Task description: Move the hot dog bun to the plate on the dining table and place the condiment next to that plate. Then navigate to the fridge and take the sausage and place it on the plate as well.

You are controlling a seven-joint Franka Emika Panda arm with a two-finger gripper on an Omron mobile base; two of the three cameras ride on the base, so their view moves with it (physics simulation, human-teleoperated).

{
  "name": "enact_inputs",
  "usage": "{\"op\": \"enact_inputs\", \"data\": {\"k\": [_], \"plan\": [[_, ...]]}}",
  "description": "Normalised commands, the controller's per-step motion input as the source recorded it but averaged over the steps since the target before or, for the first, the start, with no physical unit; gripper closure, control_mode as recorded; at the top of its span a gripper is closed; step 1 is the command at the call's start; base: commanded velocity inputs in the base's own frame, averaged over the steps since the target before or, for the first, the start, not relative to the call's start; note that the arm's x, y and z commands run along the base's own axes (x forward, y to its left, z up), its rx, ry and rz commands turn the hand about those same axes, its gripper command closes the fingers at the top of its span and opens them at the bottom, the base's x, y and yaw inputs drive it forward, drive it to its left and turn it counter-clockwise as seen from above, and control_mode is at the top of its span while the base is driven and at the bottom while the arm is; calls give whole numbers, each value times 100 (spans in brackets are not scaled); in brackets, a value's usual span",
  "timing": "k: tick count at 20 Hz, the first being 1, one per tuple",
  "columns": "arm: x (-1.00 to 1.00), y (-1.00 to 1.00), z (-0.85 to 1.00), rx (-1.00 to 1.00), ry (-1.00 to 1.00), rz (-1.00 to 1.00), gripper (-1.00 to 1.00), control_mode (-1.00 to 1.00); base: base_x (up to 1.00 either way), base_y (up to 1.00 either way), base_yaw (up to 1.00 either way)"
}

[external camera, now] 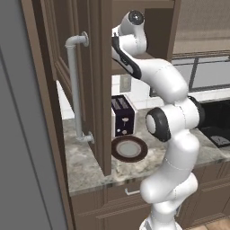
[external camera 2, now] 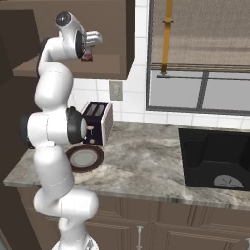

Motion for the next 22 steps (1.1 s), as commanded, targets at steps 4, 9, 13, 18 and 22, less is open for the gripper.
{"op": "enact_inputs", "data": {"k": [4, 9, 13, 18, 22], "plan": [[-96, -6, -12, 0, -17, 0, 100, -100, 0, 0, 0], [-100, -3, -5, 0, -16, 0, 100, -100, 0, 0, 0], [-100, -17, 0, 1, -13, 0, 100, -100, 0, 0, 0], [-100, -21, 0, 2, 0, 0, 100, -100, 0, 0, 0], [-100, -23, -19, 0, 8, 0, 100, -100, 0, 0, 0]]}}
